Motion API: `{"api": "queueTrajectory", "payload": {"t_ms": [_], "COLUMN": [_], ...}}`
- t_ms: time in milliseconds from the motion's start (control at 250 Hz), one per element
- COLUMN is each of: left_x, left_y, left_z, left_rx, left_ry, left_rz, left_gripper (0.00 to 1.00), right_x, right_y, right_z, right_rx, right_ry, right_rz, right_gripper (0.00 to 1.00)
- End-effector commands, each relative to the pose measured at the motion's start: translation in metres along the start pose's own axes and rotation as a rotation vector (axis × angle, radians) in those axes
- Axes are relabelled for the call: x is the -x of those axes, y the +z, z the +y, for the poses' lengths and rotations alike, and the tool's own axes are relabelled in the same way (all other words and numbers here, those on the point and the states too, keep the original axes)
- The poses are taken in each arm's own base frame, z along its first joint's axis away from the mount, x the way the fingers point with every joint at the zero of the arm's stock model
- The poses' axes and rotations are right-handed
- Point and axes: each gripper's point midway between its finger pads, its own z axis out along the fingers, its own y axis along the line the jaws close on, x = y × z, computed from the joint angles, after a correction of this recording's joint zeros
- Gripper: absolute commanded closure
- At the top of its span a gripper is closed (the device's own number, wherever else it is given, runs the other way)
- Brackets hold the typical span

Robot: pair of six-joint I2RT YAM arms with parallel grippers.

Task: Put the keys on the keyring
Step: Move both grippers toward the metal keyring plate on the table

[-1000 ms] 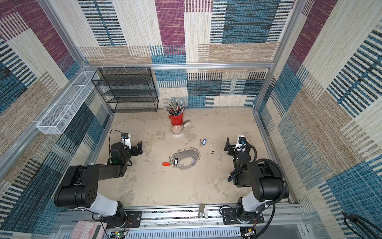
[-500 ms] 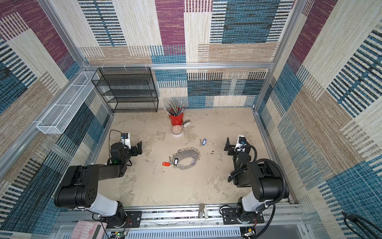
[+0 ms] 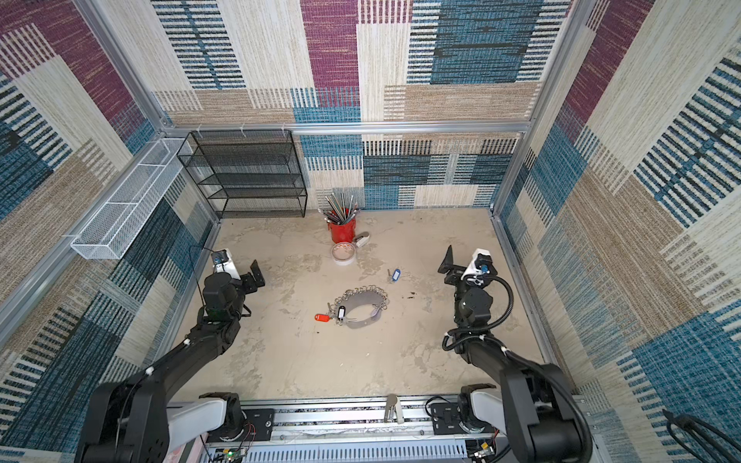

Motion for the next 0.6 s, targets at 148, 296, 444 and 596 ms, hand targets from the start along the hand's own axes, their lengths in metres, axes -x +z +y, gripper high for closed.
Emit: {"api": "queueTrajectory", "payload": {"t_ms": [148,296,444,596], "left_x": [-0.047,-0.066,-0.087,-0.102], "left_y": [-0.026,-0.040,-0.065,-0.098], "left_z": [-0.018,-0.075,-0.120,-0.162], "left_rx": [-0.063,-0.316,-0.496,-0.634], "left_ry": [-0.492,-0.502,-0.454,-0.307], "left_rz": [0.339,0.601,0.769,0.880], "left_gripper": [0.00,0.01,0.05,0.12], "right_x": [-0.020,-0.063,-0.120,-0.172], "right_y": [-0.001,0.010,0.001,-0.018], "right_z": [0.000,0.042,0.084,0.112], "right_rx": [-0.033,0.088,0.244,0.357], "right_ry": [0.339,0.333,0.265,0.223], "right_rz": [0.188,0.503,0.787,0.991], "right_gripper": [0.00,0.00,0.11,0.32]}}
